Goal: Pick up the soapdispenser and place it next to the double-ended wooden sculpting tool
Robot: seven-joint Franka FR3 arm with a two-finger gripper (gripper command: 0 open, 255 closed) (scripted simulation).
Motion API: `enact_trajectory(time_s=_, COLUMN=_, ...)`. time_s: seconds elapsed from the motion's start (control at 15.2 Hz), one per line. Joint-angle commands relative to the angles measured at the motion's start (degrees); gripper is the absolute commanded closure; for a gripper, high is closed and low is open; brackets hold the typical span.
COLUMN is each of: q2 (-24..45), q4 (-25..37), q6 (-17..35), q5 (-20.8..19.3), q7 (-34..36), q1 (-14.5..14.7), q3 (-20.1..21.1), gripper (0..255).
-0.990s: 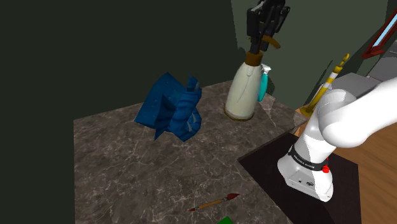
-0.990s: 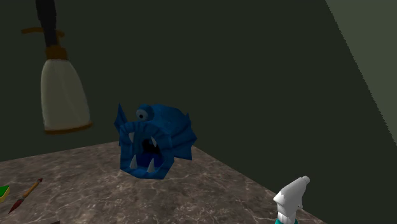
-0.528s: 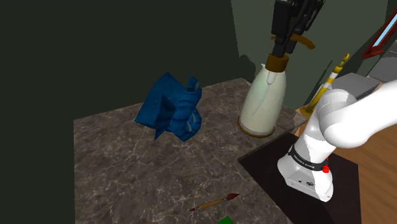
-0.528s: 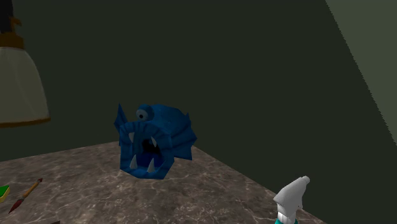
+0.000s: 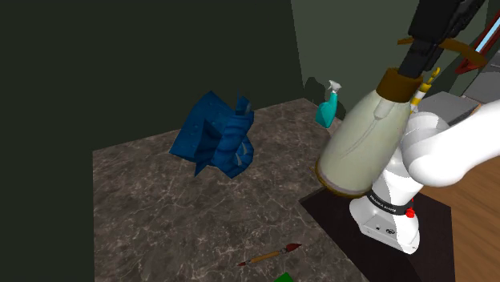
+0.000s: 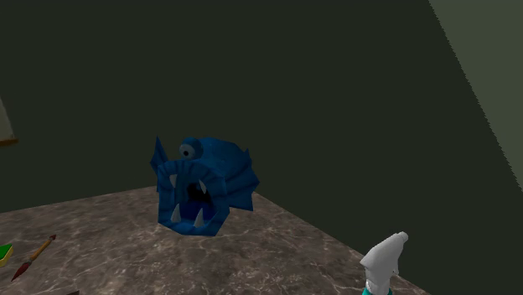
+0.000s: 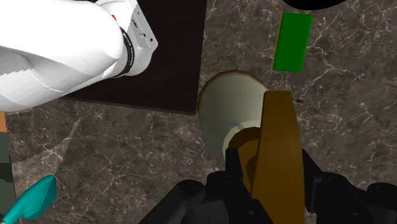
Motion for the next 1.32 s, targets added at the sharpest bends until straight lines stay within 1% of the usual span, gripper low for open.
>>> enact_trajectory(time_s=0.0, q2=1.07, q4=3.62, q6=-1.71, q5=1.54, q7=3.34, q1=-0.29, q3=2.37, gripper=255)
enact_trajectory(time_s=0.33, q2=4.12, q4=12.48, q6=-5.05, q5=5.07, q7=11.69, q1=-1.67, q3=8.85, gripper=255)
enact_trajectory(time_s=1.25, q2=-4.18, q4=-4.62, q6=3.88, q5=7.36, q7=8.41, q1=1.21, q3=8.42, gripper=255)
